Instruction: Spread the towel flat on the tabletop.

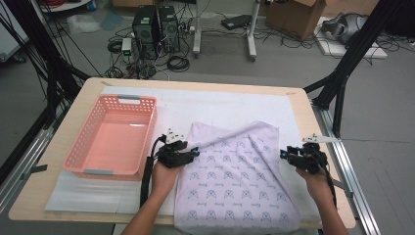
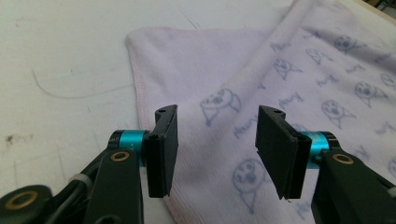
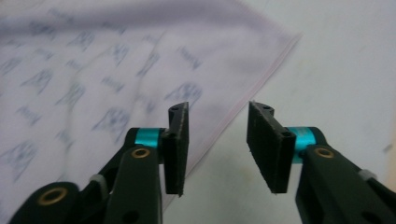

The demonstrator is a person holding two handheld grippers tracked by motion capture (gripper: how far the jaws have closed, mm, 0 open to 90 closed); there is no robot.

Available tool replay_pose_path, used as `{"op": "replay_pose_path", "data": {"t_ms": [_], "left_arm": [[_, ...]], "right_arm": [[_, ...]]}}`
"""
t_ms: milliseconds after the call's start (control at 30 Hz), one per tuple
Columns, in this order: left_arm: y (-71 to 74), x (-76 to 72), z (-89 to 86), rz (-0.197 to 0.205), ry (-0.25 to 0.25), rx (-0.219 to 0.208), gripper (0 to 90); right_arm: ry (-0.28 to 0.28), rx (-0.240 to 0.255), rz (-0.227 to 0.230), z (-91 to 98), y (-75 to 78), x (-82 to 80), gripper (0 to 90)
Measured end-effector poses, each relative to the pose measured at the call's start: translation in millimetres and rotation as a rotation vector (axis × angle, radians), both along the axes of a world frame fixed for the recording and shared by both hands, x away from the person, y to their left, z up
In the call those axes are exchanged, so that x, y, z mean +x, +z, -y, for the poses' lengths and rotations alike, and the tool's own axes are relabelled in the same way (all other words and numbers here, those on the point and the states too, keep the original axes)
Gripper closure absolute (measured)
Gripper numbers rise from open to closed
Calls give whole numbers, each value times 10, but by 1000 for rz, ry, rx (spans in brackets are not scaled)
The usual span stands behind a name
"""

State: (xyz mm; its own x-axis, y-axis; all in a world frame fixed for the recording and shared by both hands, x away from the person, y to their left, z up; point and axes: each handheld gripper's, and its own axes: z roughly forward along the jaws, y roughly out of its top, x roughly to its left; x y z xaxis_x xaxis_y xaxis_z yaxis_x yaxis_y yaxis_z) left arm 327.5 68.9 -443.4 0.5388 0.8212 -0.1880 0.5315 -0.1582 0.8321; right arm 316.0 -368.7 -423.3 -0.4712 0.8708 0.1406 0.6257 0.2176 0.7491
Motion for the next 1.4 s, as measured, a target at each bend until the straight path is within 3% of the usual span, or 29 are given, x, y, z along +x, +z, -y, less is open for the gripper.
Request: {"op": "replay_pose_path", "data": {"t_ms": [133,233,267,333,400,500,533,600,667,700,767,800,933,1167,1400], "left_arm": [[-62,-85,-39,-6,-8,-17,481],[-66,-136,-57,2,-10,-14,466],[-62,-148,-64,1,-12,-12,466],[-66,-164,-71,-7,-12,-6,460],[-72,-177,-87,-14,-15,-10,450],[-72,-202,-106,-19,-13,-16,448],[-73,-208,-117,-23,-17,-12,448],[-77,-222,-134,-30,-18,-12,446],[-77,-235,-147,-34,-19,-16,442],[-78,-238,-154,-34,-25,-11,441],[-79,-258,-161,-44,-34,0,442],[-80,-271,-165,-48,-37,5,446],[-86,-342,-213,-66,-42,4,455],[-99,-550,-333,-97,-62,-33,493],[-103,-797,-298,-114,-116,-43,551]], "right_arm": [[30,2,-19,-47,-120,-140,543],[54,-40,-38,-159,-215,-155,554],[58,-68,-13,-194,-214,-169,599],[70,-88,-5,-232,-214,-162,685],[111,-95,-6,-233,-204,-144,860],[98,-138,1,-223,-181,-120,878],[68,-158,9,-184,-176,-99,879],[-9,-148,7,-44,-176,-49,879],[-43,-109,2,59,-185,-21,878],[-49,-119,12,56,-182,-26,876],[-50,-133,33,12,-175,-48,829],[-49,-125,39,-4,-165,-66,761],[-68,-60,58,39,-93,-197,660],[-38,-29,53,122,-71,-616,629],[0,-44,-13,108,-188,-909,617]]}}
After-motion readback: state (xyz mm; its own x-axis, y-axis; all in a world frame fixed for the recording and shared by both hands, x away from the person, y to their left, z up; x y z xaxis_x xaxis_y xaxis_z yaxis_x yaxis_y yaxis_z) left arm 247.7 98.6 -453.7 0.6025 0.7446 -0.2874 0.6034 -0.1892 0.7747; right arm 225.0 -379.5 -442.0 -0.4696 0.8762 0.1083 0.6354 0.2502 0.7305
